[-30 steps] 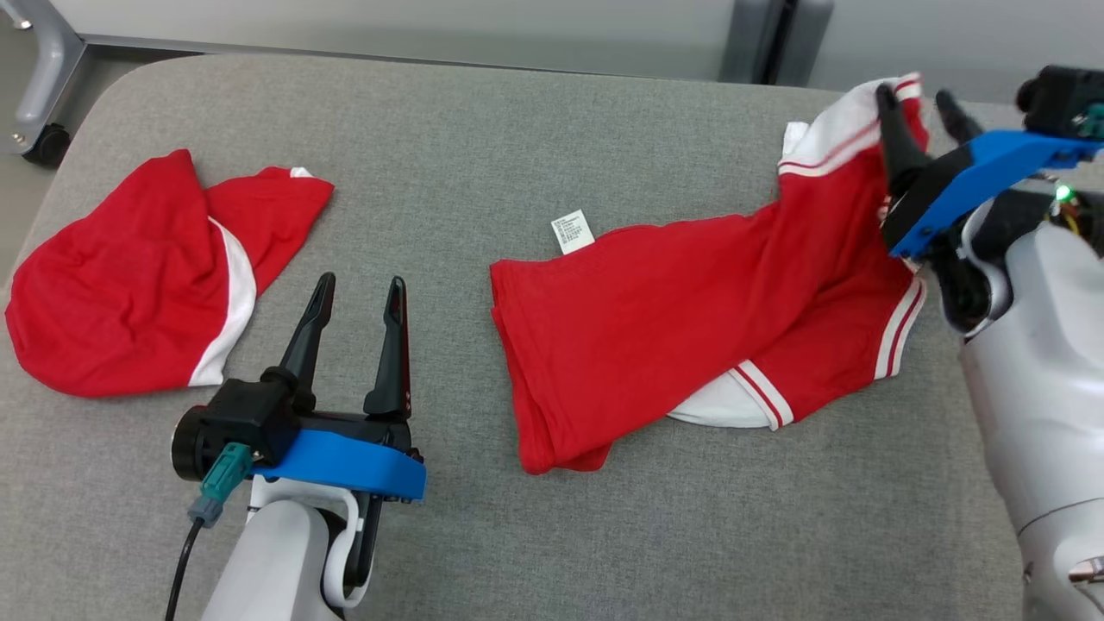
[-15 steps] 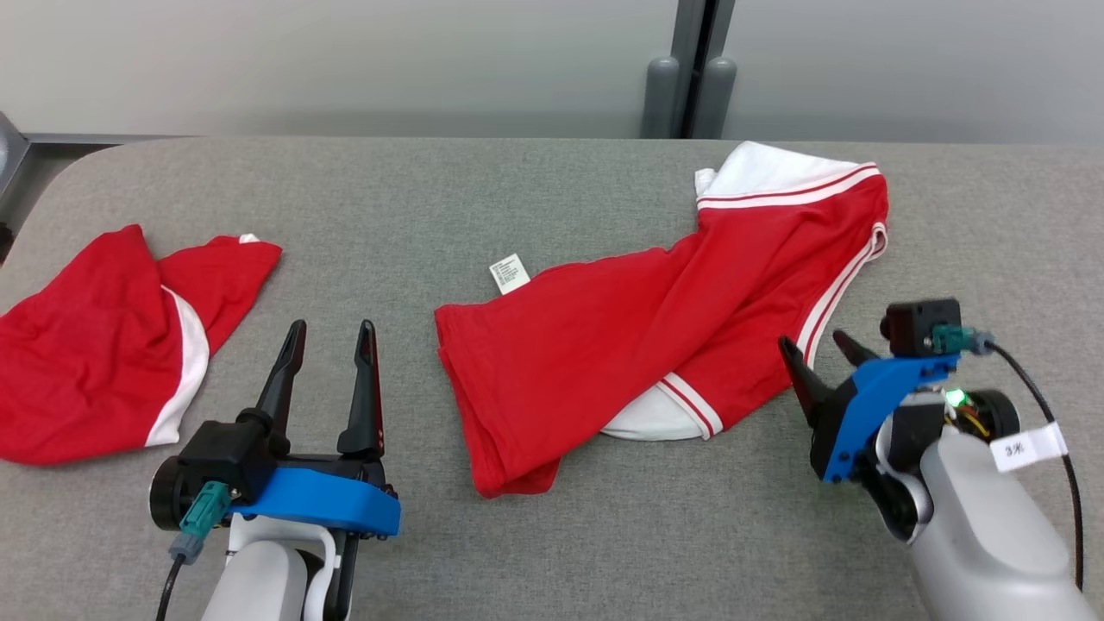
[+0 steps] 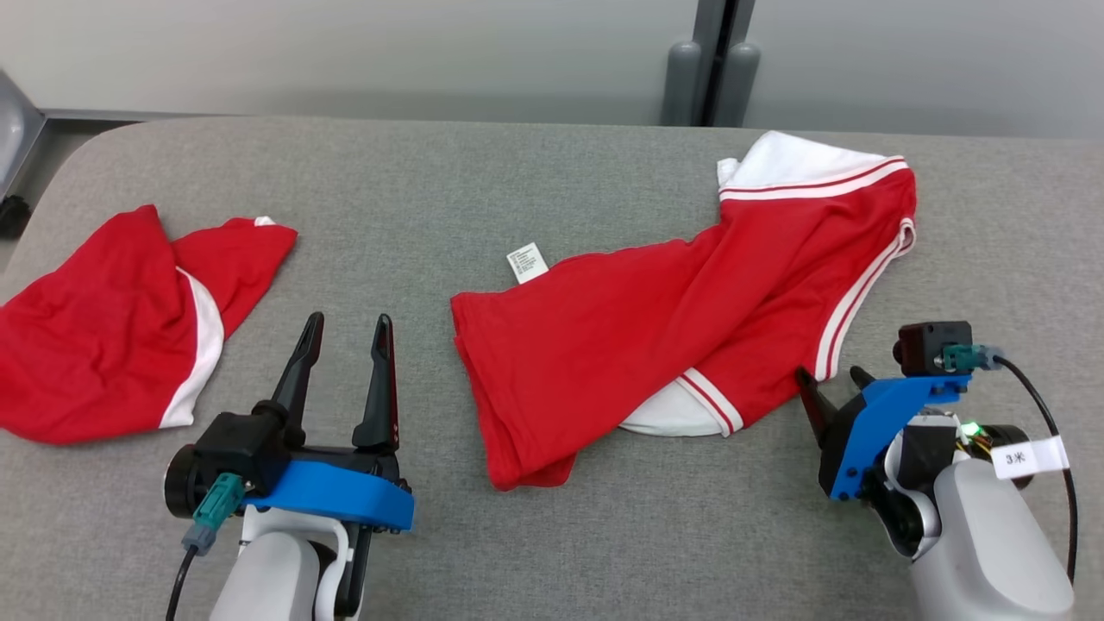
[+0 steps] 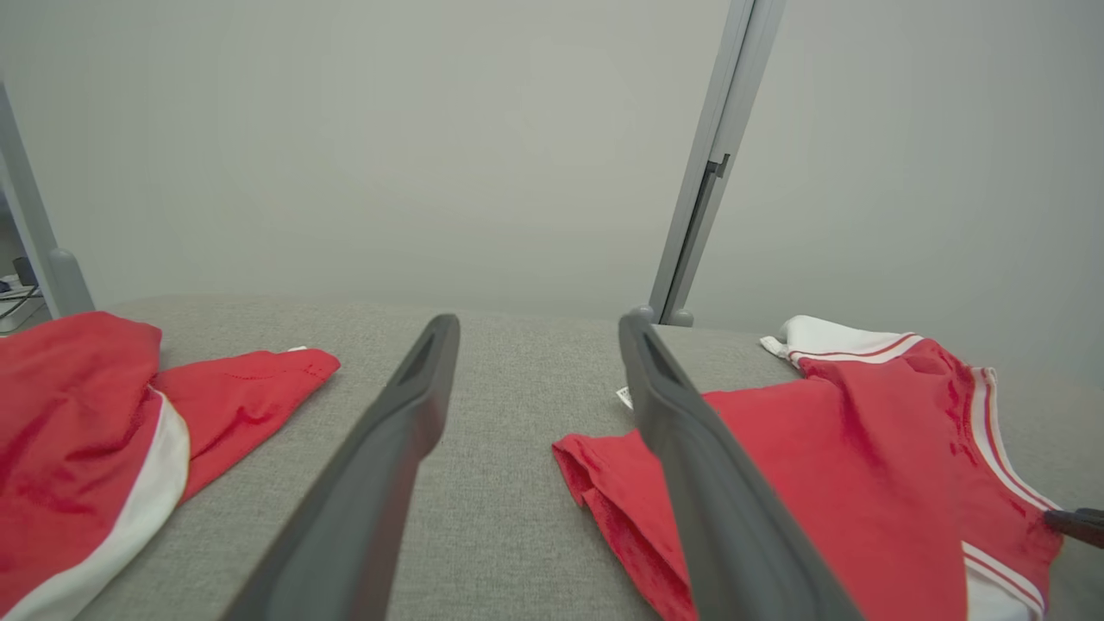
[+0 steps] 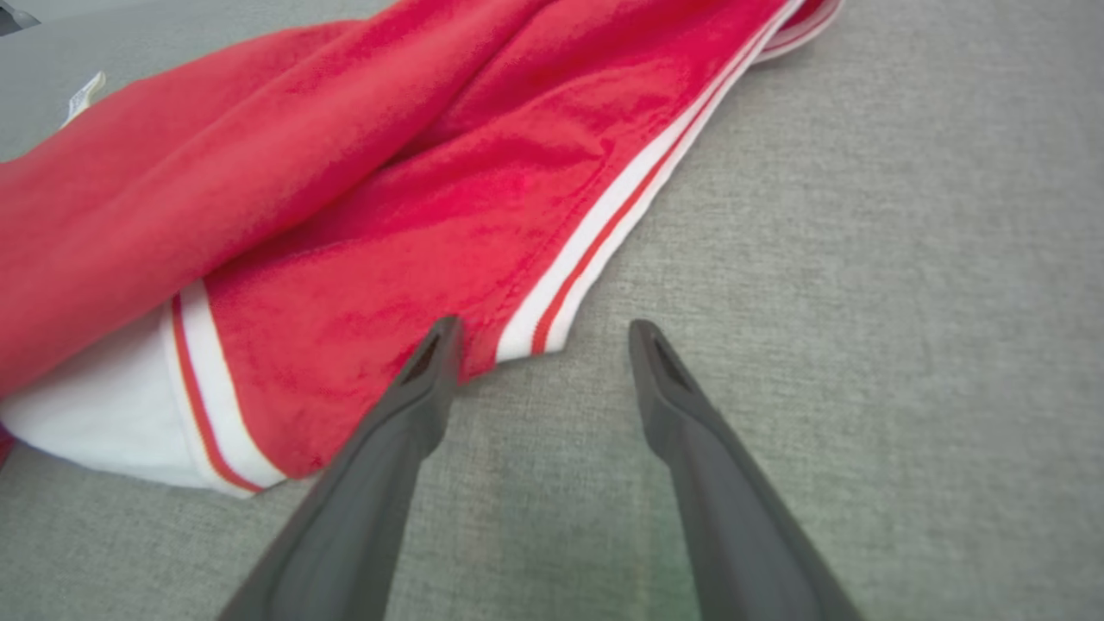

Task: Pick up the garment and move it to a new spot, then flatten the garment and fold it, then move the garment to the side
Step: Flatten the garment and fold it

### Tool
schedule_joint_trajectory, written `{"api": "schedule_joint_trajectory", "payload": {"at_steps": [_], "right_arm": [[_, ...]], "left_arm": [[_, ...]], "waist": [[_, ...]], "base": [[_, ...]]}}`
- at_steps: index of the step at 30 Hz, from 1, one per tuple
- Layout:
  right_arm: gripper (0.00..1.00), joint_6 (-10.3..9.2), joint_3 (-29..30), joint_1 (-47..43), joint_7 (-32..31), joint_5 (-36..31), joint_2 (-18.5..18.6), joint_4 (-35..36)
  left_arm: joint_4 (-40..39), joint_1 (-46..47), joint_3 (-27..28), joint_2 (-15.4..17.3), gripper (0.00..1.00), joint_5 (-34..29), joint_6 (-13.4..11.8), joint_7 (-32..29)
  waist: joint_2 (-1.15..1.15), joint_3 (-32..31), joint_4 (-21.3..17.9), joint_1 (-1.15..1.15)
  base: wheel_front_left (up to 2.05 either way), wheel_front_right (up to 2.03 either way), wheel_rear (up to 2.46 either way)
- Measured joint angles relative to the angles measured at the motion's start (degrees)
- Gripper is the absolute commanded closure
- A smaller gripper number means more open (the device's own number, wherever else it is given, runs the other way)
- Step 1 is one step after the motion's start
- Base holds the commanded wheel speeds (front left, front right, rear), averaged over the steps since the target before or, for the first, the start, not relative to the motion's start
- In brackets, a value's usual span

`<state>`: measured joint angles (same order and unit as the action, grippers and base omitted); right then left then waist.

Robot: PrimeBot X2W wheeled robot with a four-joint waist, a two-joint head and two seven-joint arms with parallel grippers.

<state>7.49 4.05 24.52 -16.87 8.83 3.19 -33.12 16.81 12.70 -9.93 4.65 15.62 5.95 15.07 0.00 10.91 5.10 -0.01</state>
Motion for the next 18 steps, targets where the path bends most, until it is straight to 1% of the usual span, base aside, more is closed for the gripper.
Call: {"api": "schedule_joint_trajectory", "payload": {"at_steps": [4,5,6,7,8,11,13,15,18], "right_arm": [[0.00,0.00,-0.6,2.4,-1.6,0.9,-0.2,-1.9],[0.03,0.00,-0.9,2.8,-1.7,1.3,-0.3,-2.8],[0.15,0.00,-1.4,3.3,-1.7,1.4,-0.3,-3.5],[0.65,-0.01,-1.9,3.9,-1.7,1.5,-0.3,-4.1],[1.00,-0.01,-2.3,4.4,-1.4,2.2,-0.3,-4.7],[1.00,0.00,-3.7,5.3,0.6,3.5,-0.4,-5.1],[1.00,0.00,-3.3,5.6,2.3,3.7,-0.4,-4.2],[1.00,0.00,-2.6,5.5,3.3,4.3,-0.4,-1.5],[1.00,0.00,-2.1,3.1,2.7,4.9,-0.4,5.9]], "left_arm": [[0.2,0.7,-0.1,0.0,0.00,-0.1,0.1,0.0],[0.3,0.8,-0.1,-0.1,0.00,-0.1,0.1,0.0],[0.4,0.9,-0.2,-0.1,0.00,-0.2,0.1,0.0],[0.4,1.1,-0.1,-0.1,0.00,-0.2,0.1,0.0],[0.4,1.2,-0.1,-0.1,0.00,-0.2,0.1,0.0],[0.4,1.3,0.0,-0.2,0.00,-0.2,0.2,0.0],[0.6,1.3,0.1,-0.2,0.00,-0.2,0.1,0.0],[0.7,1.3,0.2,-0.2,0.00,-0.2,0.2,0.0],[0.6,1.1,1.0,-0.2,0.00,-0.1,0.1,0.0]], "waist": [[0.00,1.0,0.9,0.00],[0.00,1.2,1.0,0.00],[0.00,1.4,1.0,0.00],[0.00,1.6,1.0,0.00],[0.00,1.8,0.9,0.00],[0.00,2.1,0.2,0.01],[0.00,1.9,-0.3,0.01],[0.00,1.5,-0.7,0.01],[0.00,0.7,-1.7,0.01]], "base": [[0.00,0.00,0.00],[0.00,0.00,0.00],[0.00,0.00,0.00],[0.00,0.00,0.00],[0.00,0.00,0.00],[0.00,0.00,0.00],[0.00,0.00,0.00],[0.00,0.00,0.00],[0.00,0.00,0.00]]}}
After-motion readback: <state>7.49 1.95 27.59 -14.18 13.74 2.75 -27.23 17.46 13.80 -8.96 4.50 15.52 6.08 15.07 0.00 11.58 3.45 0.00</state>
